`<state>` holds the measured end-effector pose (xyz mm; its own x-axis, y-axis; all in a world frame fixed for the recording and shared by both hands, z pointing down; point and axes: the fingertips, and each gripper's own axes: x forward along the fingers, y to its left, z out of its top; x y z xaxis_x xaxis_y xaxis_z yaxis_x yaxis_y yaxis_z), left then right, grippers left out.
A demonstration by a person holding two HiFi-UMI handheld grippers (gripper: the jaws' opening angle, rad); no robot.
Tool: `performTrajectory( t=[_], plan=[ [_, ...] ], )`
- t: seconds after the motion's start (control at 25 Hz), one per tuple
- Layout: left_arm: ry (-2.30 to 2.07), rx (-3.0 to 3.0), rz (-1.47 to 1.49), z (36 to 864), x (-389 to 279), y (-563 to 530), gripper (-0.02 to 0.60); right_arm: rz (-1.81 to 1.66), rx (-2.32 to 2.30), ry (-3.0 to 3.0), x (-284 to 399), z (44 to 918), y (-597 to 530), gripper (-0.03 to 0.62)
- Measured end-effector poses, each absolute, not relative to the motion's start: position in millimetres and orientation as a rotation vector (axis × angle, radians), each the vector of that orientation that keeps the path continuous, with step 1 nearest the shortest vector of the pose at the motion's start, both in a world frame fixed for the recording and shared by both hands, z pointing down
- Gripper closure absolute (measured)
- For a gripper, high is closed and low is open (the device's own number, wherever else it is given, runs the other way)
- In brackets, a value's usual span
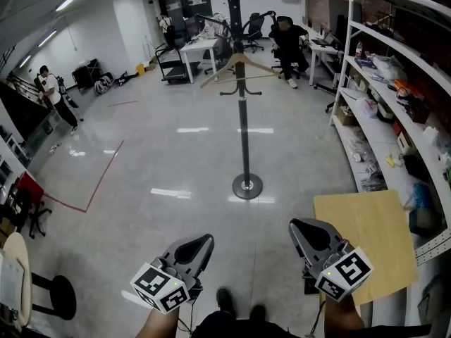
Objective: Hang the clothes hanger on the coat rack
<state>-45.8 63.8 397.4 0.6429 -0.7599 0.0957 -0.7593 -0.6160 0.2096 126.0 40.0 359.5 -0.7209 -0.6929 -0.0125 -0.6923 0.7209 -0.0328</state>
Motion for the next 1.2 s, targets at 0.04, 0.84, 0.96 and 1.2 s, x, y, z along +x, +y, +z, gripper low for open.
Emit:
performTrajectory(
  t=[0.04,0.84,0.96,1.2],
  plan=[
    [-1.249,2.631,0.011,396.3,-48.9,72.4,0.583,-0.010,-1.158,2.892,124.4,356.3,47.4,0.585],
    [-1.233,2.623,-0.077,413.3,-174.8,217.9,0.583,-0.095,-1.394,2.867,21.8,369.4,199.1,0.586],
    [-1.231,2.629,-0.117,408.4,-179.9,233.6,0.582,-0.083,-1.409,2.876,19.7,366.7,219.7,0.586],
    [-1.242,2.646,-0.147,390.4,-163.0,256.9,0.583,-0.048,-1.449,2.822,44.4,348.8,237.2,0.586]
  ],
)
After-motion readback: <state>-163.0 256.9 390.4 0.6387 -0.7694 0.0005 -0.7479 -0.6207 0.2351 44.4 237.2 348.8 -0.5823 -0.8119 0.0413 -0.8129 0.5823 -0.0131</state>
